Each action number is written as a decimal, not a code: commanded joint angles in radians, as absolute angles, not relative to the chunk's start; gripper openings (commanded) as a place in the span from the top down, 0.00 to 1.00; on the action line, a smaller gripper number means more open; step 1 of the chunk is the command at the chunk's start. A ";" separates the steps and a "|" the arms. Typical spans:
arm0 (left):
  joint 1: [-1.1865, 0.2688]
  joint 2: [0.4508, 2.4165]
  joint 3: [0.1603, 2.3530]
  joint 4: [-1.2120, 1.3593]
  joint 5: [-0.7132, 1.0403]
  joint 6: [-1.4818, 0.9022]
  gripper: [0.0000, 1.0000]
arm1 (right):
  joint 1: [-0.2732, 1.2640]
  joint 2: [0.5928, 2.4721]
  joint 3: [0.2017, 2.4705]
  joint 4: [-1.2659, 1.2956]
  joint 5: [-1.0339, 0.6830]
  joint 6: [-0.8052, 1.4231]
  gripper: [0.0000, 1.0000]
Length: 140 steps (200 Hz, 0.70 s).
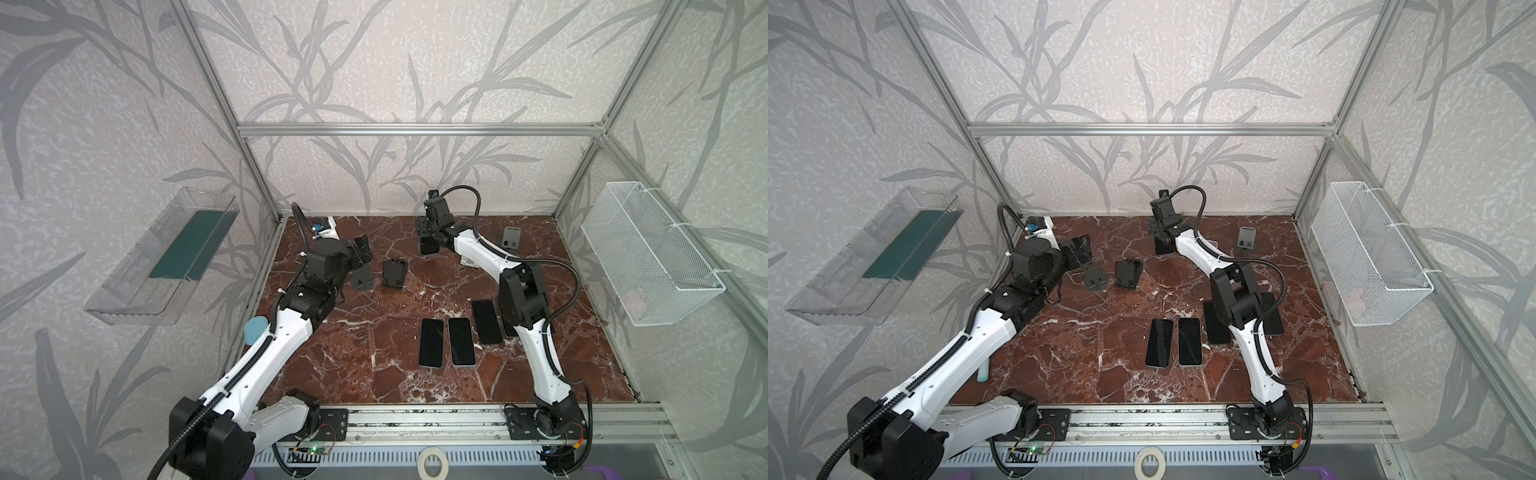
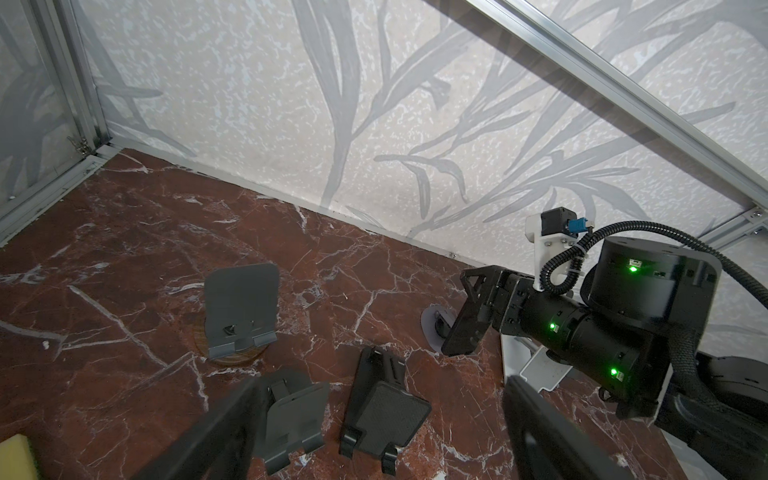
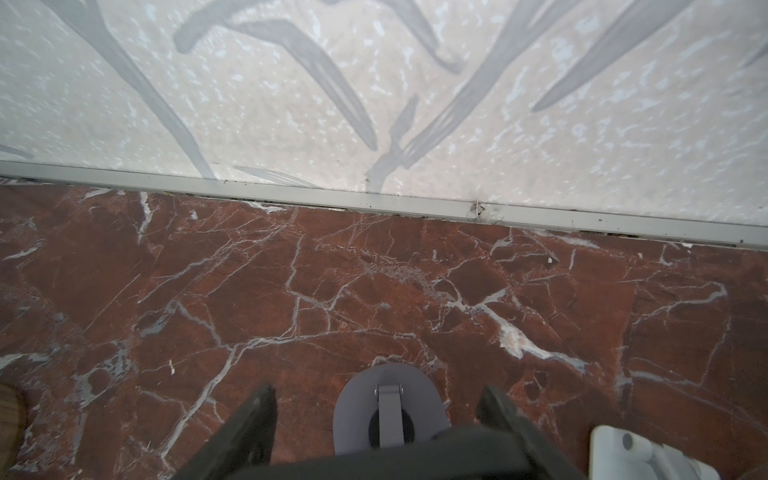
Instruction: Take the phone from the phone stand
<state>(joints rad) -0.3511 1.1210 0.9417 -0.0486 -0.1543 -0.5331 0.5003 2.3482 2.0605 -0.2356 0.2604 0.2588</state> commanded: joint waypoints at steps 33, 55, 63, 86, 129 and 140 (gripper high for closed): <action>-0.341 1.117 0.927 -0.026 -0.140 -0.545 0.10 | 0.505 2.229 2.031 -0.194 0.255 0.223 0.32; -0.341 1.118 0.928 -0.026 -0.140 -0.545 0.11 | 0.506 2.208 2.010 -0.190 0.252 0.221 0.33; -0.341 1.119 0.927 -0.027 -0.137 -0.545 0.11 | 0.507 2.198 1.998 -0.185 0.251 0.219 0.33; -0.339 1.125 0.928 -0.024 -0.131 -0.549 0.11 | 0.515 2.156 1.964 -0.175 0.250 0.211 0.33; -0.339 1.141 0.922 -0.016 -0.114 -0.562 0.10 | 0.533 2.078 1.876 -0.147 0.256 0.217 0.33; -0.339 1.142 0.919 -0.017 -0.129 -0.568 0.03 | 0.539 2.057 1.850 -0.139 0.259 0.218 0.33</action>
<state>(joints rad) -0.3454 1.1343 0.9375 -0.0315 -0.1230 -0.5468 0.5220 2.1593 1.8828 -0.2165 0.2512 0.2184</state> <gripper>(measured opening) 0.906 0.736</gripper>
